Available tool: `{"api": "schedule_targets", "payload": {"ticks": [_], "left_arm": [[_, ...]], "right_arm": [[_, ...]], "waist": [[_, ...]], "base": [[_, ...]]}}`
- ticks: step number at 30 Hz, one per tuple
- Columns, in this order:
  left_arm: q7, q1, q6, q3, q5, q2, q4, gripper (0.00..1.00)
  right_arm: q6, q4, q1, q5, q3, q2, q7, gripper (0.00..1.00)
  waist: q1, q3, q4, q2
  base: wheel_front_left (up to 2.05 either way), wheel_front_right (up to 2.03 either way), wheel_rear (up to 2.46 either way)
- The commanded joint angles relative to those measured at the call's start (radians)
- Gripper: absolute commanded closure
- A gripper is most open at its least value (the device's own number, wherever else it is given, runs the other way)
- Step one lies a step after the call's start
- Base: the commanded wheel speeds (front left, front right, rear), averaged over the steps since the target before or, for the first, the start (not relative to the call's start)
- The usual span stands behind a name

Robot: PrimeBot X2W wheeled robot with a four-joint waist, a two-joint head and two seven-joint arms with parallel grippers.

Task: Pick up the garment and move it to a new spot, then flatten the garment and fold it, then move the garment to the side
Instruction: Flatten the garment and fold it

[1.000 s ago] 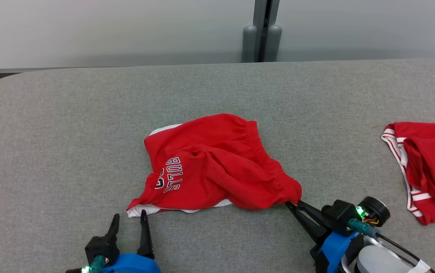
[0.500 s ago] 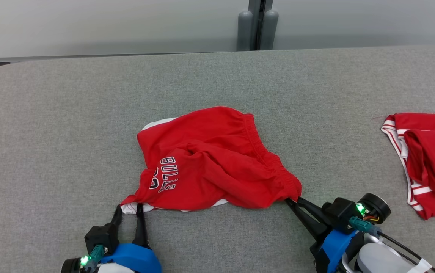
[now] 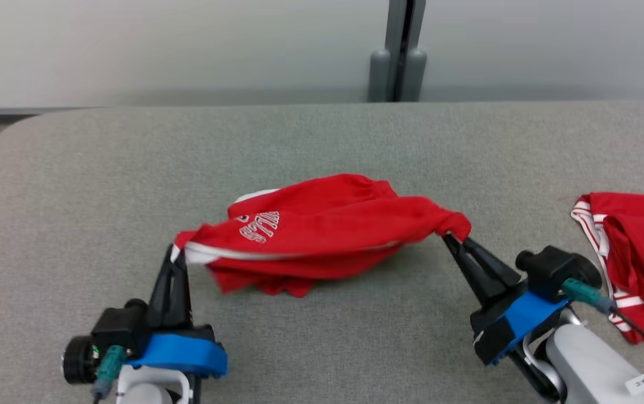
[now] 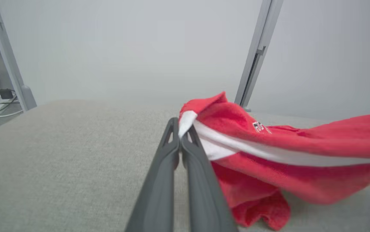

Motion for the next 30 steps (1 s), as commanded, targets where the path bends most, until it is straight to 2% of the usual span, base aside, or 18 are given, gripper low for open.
{"api": "schedule_targets", "payload": {"ticks": [1,5,9,14,18,24,30], "left_arm": [[-0.002,-0.002,-0.008,0.012,0.011,0.001,-0.023,1.0],[-0.002,-0.023,-0.056,0.058,0.065,0.017,-0.135,1.0],[-0.002,-0.046,-0.096,0.083,0.097,0.058,-0.234,1.0],[-0.002,-0.079,-0.121,0.096,0.111,0.125,-0.354,1.0],[0.017,-0.109,-0.129,0.099,0.095,0.161,-0.39,1.0],[0.07,-0.23,-0.124,0.092,0.063,0.149,-0.327,1.0],[0.05,-0.518,-0.095,0.073,0.098,0.13,-0.157,1.0]], "right_arm": [[0.0,-0.012,-0.005,0.006,-0.011,0.002,-0.003,1.0],[0.0,-0.065,-0.012,0.062,-0.061,0.005,-0.003,1.0],[0.0,-0.135,-0.03,0.135,-0.083,-0.018,-0.003,1.0],[0.0,-0.245,-0.066,0.22,-0.078,-0.078,0.004,1.0],[0.0,-0.313,-0.089,0.258,-0.071,-0.121,0.05,1.0],[0.0,-0.298,-0.203,0.255,-0.017,-0.165,0.1,1.0],[0.0,-0.147,-0.471,0.183,0.043,-0.187,0.057,1.0]], "waist": [[0.0,-0.016,-0.002,0.0],[0.0,-0.082,0.007,0.0],[0.0,-0.139,0.002,0.0],[0.0,-0.168,-0.016,0.0],[0.0,-0.154,-0.034,0.0],[0.0,-0.024,-0.055,0.0],[0.0,0.131,-0.047,0.0]], "base": [[0.0,0.0,0.0],[0.0,0.0,0.0],[0.0,0.0,0.0],[0.0,0.0,0.0],[0.0,0.0,0.0],[0.0,0.0,0.0],[0.0,0.0,0.0]]}}
